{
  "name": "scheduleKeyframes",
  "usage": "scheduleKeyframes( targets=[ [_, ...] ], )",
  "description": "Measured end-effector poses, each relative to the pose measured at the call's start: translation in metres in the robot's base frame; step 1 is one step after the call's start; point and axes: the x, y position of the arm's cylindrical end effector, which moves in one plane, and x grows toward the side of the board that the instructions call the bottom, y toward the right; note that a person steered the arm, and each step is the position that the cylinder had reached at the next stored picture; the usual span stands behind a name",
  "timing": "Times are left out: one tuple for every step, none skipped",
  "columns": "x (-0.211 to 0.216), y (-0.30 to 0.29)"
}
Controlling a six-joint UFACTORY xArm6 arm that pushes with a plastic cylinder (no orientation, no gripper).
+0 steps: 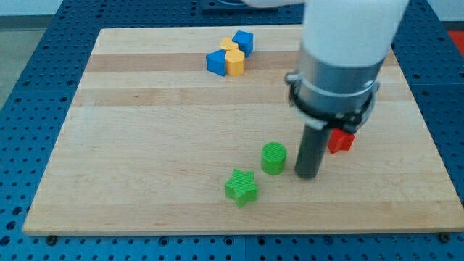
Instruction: Push the green circle closer to the green star
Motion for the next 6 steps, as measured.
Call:
scheduleKeyframes(
  targets=[
    [-0.033,-0.001],
    [-0.028,-0.019],
    [-0.006,-0.029],
    [0.012,-0.033],
    [0.025,-0.035],
    [0.04,-0.042]
  ],
)
